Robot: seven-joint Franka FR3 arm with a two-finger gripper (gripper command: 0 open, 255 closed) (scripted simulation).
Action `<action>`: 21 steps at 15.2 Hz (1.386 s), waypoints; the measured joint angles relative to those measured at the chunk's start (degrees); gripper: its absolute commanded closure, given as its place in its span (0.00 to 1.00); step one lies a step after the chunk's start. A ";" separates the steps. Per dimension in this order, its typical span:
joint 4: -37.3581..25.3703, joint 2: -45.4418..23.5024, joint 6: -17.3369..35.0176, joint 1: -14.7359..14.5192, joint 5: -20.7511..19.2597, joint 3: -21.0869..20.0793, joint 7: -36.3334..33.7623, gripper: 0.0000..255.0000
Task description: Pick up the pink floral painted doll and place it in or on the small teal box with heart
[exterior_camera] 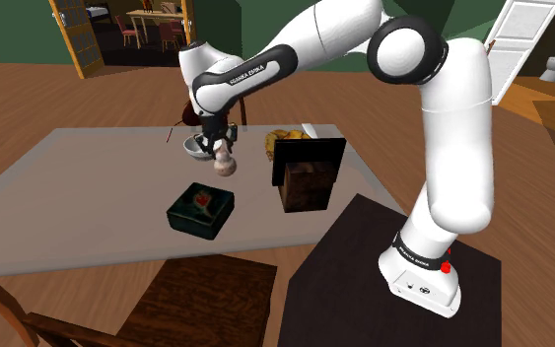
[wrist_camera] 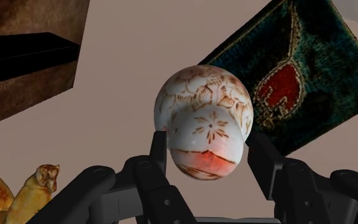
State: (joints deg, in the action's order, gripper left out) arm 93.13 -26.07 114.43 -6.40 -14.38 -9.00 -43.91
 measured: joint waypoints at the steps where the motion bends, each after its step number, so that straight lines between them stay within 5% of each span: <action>1: -2.18 -1.26 -1.12 -1.00 -0.13 -0.27 -0.98 1.00; 7: -19.32 -10.60 -9.70 -6.25 -0.76 -1.07 -4.42 1.00; 21: -16.51 -15.05 -2.69 -6.62 -1.77 -0.57 -6.22 1.00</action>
State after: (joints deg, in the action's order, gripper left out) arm 76.63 -41.13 111.74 -13.02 -16.16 -9.57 -50.13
